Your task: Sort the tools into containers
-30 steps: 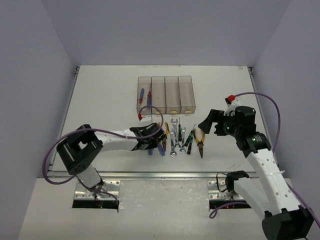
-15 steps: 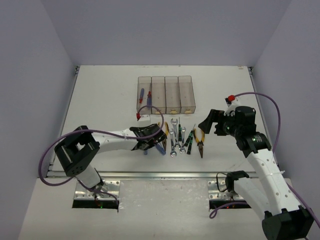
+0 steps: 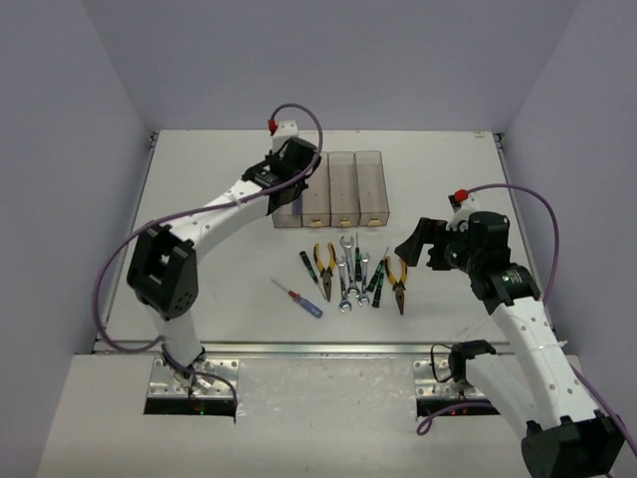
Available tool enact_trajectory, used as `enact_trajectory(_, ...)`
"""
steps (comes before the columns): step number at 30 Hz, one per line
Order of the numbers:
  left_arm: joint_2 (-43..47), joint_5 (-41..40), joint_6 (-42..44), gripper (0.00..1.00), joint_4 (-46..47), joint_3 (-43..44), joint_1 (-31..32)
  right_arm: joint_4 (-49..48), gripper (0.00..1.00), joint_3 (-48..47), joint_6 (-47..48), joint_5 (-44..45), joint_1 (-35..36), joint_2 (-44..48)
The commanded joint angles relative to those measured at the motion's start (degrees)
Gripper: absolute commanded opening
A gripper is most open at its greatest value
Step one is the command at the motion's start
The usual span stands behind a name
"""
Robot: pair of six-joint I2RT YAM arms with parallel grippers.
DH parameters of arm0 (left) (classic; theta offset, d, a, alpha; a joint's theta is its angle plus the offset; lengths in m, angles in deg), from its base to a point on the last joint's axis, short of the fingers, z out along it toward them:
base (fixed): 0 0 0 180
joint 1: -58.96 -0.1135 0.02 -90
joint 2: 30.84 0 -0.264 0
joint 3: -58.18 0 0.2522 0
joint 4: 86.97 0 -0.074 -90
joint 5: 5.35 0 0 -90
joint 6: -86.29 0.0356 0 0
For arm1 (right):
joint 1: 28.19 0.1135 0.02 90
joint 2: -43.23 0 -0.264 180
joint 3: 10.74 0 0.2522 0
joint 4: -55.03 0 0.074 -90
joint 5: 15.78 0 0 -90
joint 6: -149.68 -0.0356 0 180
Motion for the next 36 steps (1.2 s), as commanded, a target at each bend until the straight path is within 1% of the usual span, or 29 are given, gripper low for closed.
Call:
enact_trajectory(1, -11.1, 5.07, 8.76, 0.0, -0.84, 11.26, -4.4, -1.87, 0.99, -0.56, 0.11, -0.69, -0.2, 0.77)
enact_trajectory(4, -14.05, 7.54, 7.6, 0.01, -2.61, 14.45, -8.02, -2.11, 0.99, -0.26, 0.02, -1.06, -0.23, 1.22)
enact_trajectory(6, -14.76, 9.52, 7.16, 0.03, -2.54, 14.04, -9.49, -2.37, 0.99, -0.17, -0.06, -1.32, -0.23, 1.22)
enact_trajectory(8, -14.92, 13.35, 7.67, 0.16, -1.31, 12.79, -10.22, -2.64, 0.99, -0.17, -0.07, -1.76, -0.23, 0.69)
enact_trajectory(10, -14.27, 15.72, 7.37, 0.38, -0.86, 11.94, -10.12, -2.79, 0.99, -0.19, -0.14, -1.94, -0.23, 0.37)
enact_trajectory(12, -12.42, 18.02, 6.41, 0.67, 0.47, 9.73, -10.05, -2.69, 0.99, -0.29, -0.07, -1.97, -0.23, 0.02)
enact_trajectory(13, -10.78, 19.23, 5.64, 0.79, 1.54, 8.22, -10.03, -2.64, 0.99, -0.35, -0.07, -2.03, -0.23, -0.11)
enact_trajectory(14, -9.12, 20.02, 4.85, 0.87, 2.6, 6.71, -9.89, -2.64, 0.99, -0.35, -0.07, -2.02, -0.23, -0.18)
enact_trajectory(15, -6.59, 21.21, 4.12, 0.91, 4.66, 4.18, -9.95, -2.71, 0.99, -0.35, -0.07, -1.95, -0.23, -0.19)
enact_trajectory(16, -3.78, 21.9, 3.79, 0.93, 5.69, 2.53, -9.83, -2.72, 0.99, -0.28, -0.07, -1.87, -0.23, -0.12)
enact_trajectory(19, 0.94, 19.33, 1.11, 0.95, 5.47, -2.38, -8.39, -2.81, 0.99, -0.26, -0.07, -1.85, -0.23, -0.36)
enact_trajectory(20, 4.1, 18.1, -0.04, 0.96, 5.55, -4.24, -7.69, -2.72, 0.99, -0.26, -0.07, -1.68, -0.23, -0.36)
enact_trajectory(21, 5.83, 15.63, -1.33, 0.96, 5.55, -6.29, -7.34, -2.72, 0.99, -0.26, -0.07, -1.68, -0.23, -0.36)
enact_trajectory(22, 5.9, 15.54, -3.07, 0.96, 5.3, -8.32, -7.33, -2.72, 0.99, -0.26, -0.07, -1.68, -0.23, -0.28)
enact_trajectory(24, 13.73, 14.0, -10.54, 0.96, 4.09, -18.61, -5.2, -2.72, 0.99, -0.18, -0.07, -1.68, -0.23, -0.1)
enact_trajectory(25, 15.96, 13.63, -12.18, 0.96, 4.14, -21.82, -3.98, -2.64, 0.99, -0.17, -0.07, -1.59, -0.23, -0.1)
enact_trajectory(26, 18.04, 12.47, -12.27, 1.0, 4.14, -24.2, -2.36, -2.63, 0.99, -0.17, -0.07, -1.59, -0.23, -0.1)
enact_trajectory(27, 20.86, 8.89, -19.11, 1.0, 1.2, -27.67, 0.85, -2.77, 0.99, -0.11, -0.07, -1.79, -0.23, -0.03)
enact_trajectory(29, 25.09, 4.44, -28.82, 1.0, -3.32, -31.36, 5.5, -2.96, 0.99, 0.0, -0.16, -2.09, -0.21, -0.1)
enact_trajectory(30, 26.29, 0.43, -34.53, 1.0, -6.03, -32.97, 9.86, -2.99, 0.99, 0.07, -0.16, -2.05, -0.17, -0.1)
enact_trajectory(31, 27.94, -3.25, -42.96, 1.0, -9.02, -35.74, 15.28, -2.99, 0.99, 0.09, -0.16, -1.96, -0.2, -0.1)
enact_trajectory(32, 28.68, -4.83, -51.92, 1.0, -12.44, -37.75, 18.13, -2.94, 0.99, 0.09, -0.1, -1.63, -0.23, -0.05)
enact_trajectory(33, 28.35, -5.1, -58.09, 1.0, -14.96, -38.64, 19.96, -2.85, 0.99, 0.04, -0.07, -1.32, -0.23, 0.08)
enact_trajectory(34, 27.38, -4.74, -61.57, 1.0, -16.38, -38.88, 21.87, -2.76, 0.99, -0.05, -0.07, -1.14, -0.23, 0.27)
enact_trajectory(36, 22.66, -3.44, -67.01, 1.0, -20.89, -37.04, 22.98, -2.56, 0.99, 0.0, -0.03, -0.97, -0.23, 0.53)
